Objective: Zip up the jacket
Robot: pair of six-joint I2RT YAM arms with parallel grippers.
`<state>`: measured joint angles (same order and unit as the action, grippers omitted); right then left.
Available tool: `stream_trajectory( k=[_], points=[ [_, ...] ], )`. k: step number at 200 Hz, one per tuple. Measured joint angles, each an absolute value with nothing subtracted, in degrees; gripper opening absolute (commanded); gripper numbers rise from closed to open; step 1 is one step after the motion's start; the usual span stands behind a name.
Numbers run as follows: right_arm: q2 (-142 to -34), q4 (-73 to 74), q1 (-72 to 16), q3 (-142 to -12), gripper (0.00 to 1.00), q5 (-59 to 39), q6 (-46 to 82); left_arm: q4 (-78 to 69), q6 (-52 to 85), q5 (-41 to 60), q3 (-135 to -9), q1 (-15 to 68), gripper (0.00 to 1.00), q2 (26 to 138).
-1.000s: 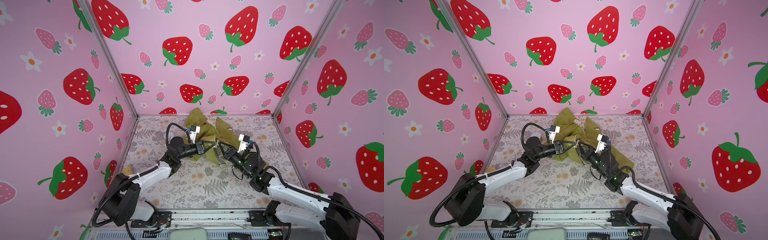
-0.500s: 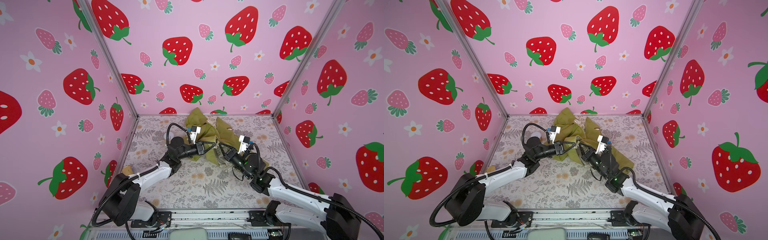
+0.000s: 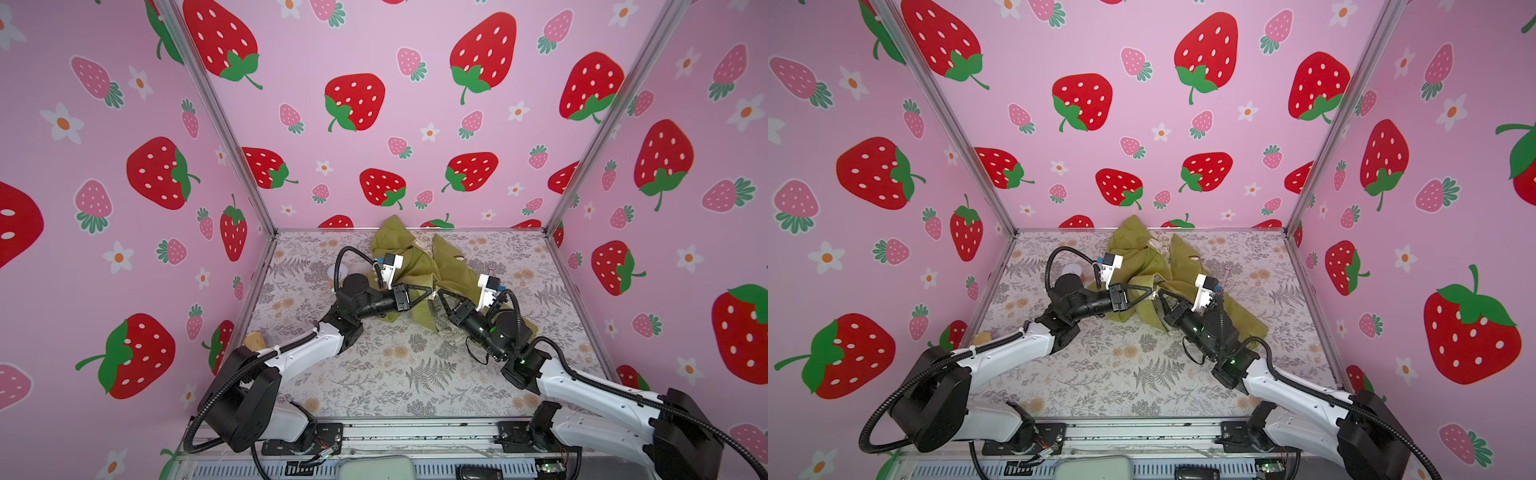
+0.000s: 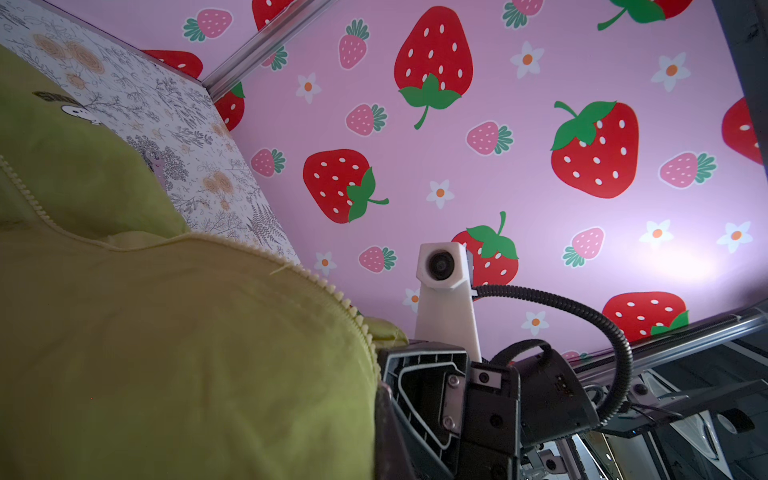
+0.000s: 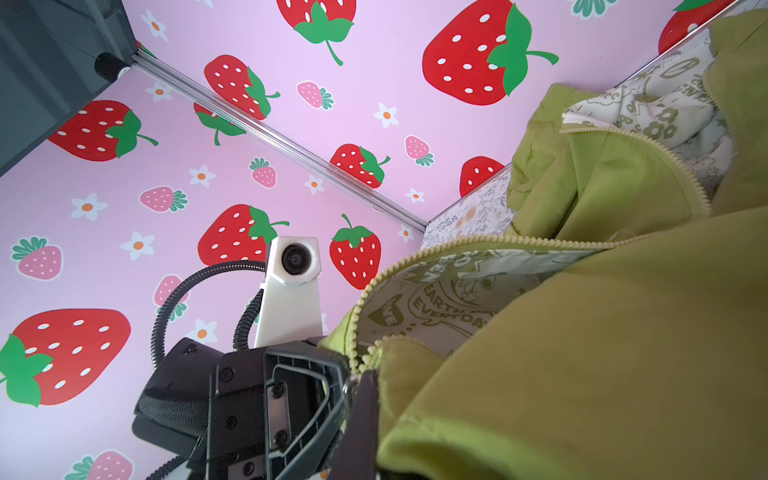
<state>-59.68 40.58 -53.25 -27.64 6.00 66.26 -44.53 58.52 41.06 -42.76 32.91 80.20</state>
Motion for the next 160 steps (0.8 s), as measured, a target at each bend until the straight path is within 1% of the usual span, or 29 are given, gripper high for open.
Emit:
stream_trajectory(
  k=[160],
  points=[
    [-60.4,39.13,-55.09,-27.66,0.0,9.87,64.38,-43.92,58.57,41.25,-42.76,32.69,0.0,81.1]
  ],
)
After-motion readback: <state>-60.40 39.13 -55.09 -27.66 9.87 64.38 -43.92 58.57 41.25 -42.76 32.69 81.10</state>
